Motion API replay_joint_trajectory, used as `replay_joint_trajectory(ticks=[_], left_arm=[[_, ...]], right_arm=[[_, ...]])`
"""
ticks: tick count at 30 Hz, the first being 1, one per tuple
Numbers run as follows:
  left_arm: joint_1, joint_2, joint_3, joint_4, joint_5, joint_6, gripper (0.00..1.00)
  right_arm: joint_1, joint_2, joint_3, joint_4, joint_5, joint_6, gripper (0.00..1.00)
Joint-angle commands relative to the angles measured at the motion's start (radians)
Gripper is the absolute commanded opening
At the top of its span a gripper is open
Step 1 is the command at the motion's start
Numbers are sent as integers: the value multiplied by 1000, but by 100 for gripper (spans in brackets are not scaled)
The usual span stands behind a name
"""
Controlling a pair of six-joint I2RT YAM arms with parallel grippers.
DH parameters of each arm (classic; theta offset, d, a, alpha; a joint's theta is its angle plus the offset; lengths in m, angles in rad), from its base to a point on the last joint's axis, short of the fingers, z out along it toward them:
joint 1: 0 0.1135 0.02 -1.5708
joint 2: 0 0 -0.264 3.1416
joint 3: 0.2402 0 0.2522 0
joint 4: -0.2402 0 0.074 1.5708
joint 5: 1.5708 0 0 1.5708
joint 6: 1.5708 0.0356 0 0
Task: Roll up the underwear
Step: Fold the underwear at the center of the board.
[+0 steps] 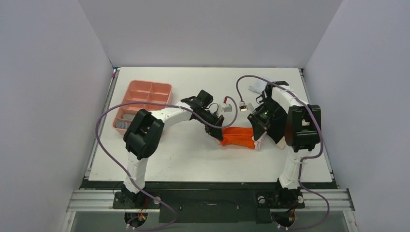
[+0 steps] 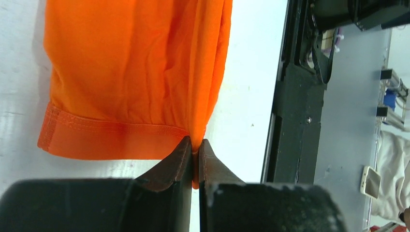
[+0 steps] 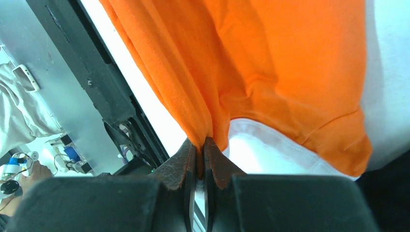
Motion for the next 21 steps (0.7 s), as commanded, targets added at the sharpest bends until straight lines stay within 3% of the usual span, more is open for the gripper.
replay_joint_trajectory(ticks=[1,11,17,21], left_arm=[[29,55,107,-60,37,-16,0],[37,132,223,-17,-21,-100,6],[50,146,223,103,-41,-207,27],[50,145,203,155,-53,-235,49]], right_arm=[[-20,54,90,-52,52,-9,0],[-46,147,201,-64,106,-21,0],[-77,146,183,-59,62,-35,0],[-89,139,162,-63,23,-56,0]])
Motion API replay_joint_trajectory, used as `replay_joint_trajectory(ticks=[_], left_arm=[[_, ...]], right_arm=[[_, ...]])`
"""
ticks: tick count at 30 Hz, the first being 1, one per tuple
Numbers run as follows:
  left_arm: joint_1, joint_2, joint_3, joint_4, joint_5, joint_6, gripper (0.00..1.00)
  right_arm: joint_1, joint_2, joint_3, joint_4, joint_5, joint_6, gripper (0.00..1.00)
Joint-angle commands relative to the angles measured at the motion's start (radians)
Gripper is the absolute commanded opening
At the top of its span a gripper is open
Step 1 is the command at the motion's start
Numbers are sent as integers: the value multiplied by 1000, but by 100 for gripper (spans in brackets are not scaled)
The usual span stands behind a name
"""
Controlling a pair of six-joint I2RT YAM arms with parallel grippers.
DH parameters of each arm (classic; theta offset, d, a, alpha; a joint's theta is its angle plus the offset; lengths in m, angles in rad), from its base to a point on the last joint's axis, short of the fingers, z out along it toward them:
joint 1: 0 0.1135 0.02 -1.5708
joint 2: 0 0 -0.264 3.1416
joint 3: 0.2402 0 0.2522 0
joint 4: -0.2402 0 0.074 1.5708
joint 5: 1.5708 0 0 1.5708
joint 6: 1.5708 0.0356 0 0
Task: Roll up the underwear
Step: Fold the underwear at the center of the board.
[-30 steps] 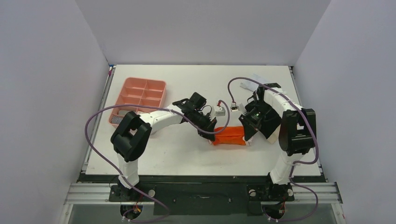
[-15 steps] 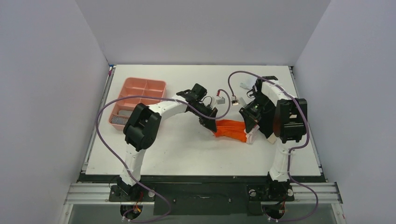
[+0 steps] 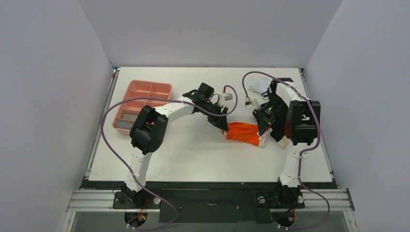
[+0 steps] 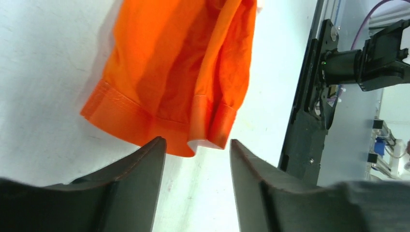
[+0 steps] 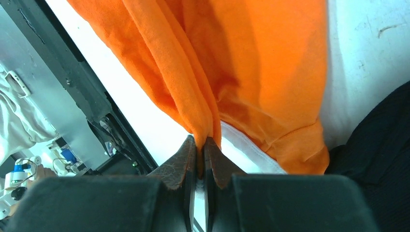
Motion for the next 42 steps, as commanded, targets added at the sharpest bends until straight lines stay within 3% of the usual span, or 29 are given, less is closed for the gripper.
replay_joint_trajectory(ticks=[1,10,21,34,42], left_arm=[[11,8,13,125,-11,-59,58],[-1,-21,-84,258,10,-39,99],[-37,-80,-220,481,51,-16,97],[-68,-165,-258,464,-87,117,97],[-104,-112,-232,407,-105,164,97]], right_arm=[[-15,-15,-11,-32,-49,-48,0],[-62,-7,-9,-50,-81,-64,0],[-70,16,-1,-50,-83,-43,0],[-70,22,-7,-50,-86,-40,0],[-70,14,-15,-51,-88,-36,0]])
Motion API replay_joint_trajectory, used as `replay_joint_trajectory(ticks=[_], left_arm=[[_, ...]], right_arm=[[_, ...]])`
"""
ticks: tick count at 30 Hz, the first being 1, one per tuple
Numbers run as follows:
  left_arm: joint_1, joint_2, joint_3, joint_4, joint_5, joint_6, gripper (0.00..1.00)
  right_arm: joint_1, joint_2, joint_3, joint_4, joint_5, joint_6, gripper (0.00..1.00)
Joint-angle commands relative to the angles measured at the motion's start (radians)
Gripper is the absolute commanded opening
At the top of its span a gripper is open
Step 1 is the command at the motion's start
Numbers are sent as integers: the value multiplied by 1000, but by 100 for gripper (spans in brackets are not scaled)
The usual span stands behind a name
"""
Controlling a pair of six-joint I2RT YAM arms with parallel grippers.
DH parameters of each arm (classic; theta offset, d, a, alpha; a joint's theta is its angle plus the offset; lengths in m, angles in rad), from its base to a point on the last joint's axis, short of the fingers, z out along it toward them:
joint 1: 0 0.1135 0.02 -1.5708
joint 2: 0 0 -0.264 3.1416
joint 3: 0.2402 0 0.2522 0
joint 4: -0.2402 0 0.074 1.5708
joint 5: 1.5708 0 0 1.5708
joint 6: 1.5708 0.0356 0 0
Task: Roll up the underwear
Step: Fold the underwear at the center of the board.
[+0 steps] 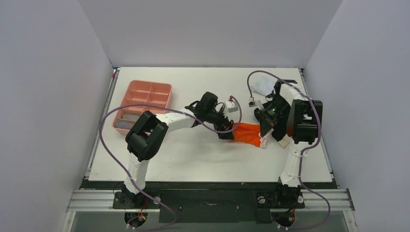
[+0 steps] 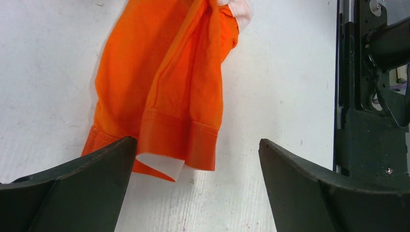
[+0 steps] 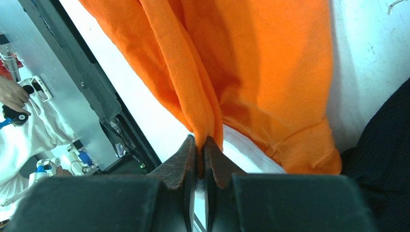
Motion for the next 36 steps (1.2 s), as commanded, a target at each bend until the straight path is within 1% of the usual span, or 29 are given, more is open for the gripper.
replay_joint_trajectory(ticks=[1,5,9,13,15,17,18,19,20,21,23,24,25,32,36], left_arm=[[-20,12,26,-5,-7,46,97],[-23,22,14,14,-3,35,100],[-33,34,12,18,-14,31,90],[-33,47,18,17,-17,17,77],[-31,48,20,17,-15,8,66],[-31,48,20,17,-10,-1,59],[-32,47,20,17,-8,-5,52],[-32,47,20,17,-2,-16,47],[-33,44,19,17,0,-24,37],[-32,43,16,35,10,-42,31],[-32,34,6,53,27,-67,7],[-33,21,-4,55,38,-83,3],[-32,14,-13,62,43,-87,0],[-33,-90,-104,50,145,-224,0],[-39,-147,-170,35,193,-267,0]], right_arm=[[-7,-14,-1,-29,-34,-11,0],[-7,-20,-5,-28,-32,-9,0],[-7,-20,-9,-28,-36,-9,0],[-7,-28,-17,-28,-38,-7,0],[-7,-33,-23,-28,-40,-9,0],[-7,-38,-30,-28,-43,-10,0],[-7,-41,-32,-29,-44,-10,0],[-7,-45,-38,-28,-47,-11,0],[-7,-48,-42,-28,-48,-15,0],[-6,-54,-51,-28,-53,-16,0],[-4,-67,-70,-29,-57,-23,0],[-4,-78,-83,-29,-57,-27,0],[0,-84,-91,-31,-56,-32,0],[38,-177,-199,-39,-42,-51,0],[88,-236,-267,-39,-35,-55,0]])
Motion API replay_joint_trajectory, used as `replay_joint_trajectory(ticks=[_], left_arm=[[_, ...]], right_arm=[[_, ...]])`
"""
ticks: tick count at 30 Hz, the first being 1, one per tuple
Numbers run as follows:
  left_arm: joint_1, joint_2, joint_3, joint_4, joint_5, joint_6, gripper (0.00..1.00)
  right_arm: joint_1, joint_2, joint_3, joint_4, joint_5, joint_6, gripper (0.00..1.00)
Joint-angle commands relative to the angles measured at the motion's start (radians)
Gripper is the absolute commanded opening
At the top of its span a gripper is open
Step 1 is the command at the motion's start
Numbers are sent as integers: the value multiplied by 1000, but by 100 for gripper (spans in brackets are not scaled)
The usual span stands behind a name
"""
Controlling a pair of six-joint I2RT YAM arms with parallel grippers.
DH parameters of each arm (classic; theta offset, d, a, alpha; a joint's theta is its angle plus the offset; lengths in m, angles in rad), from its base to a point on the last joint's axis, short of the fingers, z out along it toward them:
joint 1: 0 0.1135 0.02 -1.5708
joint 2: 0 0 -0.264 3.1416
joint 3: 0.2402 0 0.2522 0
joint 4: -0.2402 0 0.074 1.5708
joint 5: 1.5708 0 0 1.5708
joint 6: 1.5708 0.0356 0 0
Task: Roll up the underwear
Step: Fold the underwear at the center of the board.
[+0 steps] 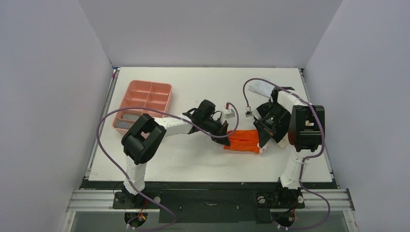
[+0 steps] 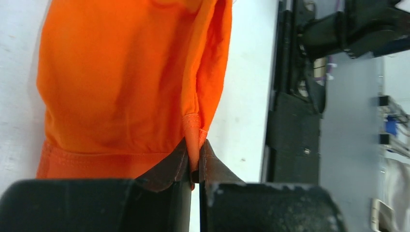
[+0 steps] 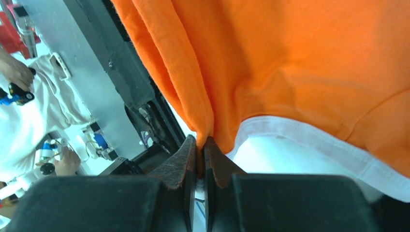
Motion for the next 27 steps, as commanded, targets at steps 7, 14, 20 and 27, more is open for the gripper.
replay_joint_trajectory(ticks=[7,14,20,27], left_arm=[[39,-109,-59,81,143,-221,0],[114,25,-9,130,127,-372,0],[144,117,21,152,100,-426,0],[149,188,84,119,62,-435,0]], right_arm=[[46,-103,9,-34,4,13,0],[40,57,181,-35,41,79,0],[41,183,279,-35,64,82,0],[38,228,281,-6,88,76,0]])
